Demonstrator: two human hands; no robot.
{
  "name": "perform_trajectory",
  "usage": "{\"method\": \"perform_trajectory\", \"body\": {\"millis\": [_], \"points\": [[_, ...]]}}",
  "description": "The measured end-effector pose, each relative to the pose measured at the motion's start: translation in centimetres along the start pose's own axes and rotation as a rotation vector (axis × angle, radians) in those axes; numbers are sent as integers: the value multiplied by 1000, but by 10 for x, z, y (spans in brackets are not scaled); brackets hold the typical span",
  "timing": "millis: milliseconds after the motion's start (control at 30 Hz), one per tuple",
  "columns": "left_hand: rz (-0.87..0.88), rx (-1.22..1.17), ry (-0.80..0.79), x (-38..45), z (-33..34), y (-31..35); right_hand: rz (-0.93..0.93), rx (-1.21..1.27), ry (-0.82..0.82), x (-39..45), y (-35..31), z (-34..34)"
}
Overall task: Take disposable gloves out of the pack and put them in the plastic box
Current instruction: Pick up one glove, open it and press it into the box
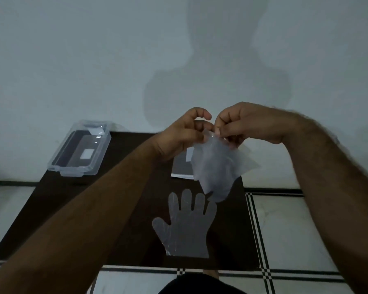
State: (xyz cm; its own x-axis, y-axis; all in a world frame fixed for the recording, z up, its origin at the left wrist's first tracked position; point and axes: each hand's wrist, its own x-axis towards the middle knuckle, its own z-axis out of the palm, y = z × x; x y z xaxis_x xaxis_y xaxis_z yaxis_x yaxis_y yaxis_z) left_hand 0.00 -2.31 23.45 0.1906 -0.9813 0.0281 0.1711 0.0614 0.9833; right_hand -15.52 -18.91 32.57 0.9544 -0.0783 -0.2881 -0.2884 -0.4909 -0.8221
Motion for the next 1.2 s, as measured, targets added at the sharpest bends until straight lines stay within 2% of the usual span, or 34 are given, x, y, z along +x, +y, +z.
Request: {"method": "perform_trajectory", "body": {"millis": [133, 267, 467, 633, 800, 933, 1200], "points": [[15, 176, -19, -2, 0, 20, -35, -75, -5, -1, -22, -4], [43, 291, 81, -14, -2, 33, -43, -76, 52, 2, -29, 3], [52, 223, 189, -38, -18, 38, -32, 23, 277, 15, -11, 29], [58, 100, 338, -58, -45, 35, -67, 133, 185, 24, 13, 53], [72, 79, 502, -79, -74, 34, -92, 274, 323, 50, 14, 69], [86, 72, 582, -95, -105, 34, -133, 341, 351, 82, 5, 72], [79, 148, 779, -135, -165, 34, -163, 301, 214, 163, -32, 83]]}}
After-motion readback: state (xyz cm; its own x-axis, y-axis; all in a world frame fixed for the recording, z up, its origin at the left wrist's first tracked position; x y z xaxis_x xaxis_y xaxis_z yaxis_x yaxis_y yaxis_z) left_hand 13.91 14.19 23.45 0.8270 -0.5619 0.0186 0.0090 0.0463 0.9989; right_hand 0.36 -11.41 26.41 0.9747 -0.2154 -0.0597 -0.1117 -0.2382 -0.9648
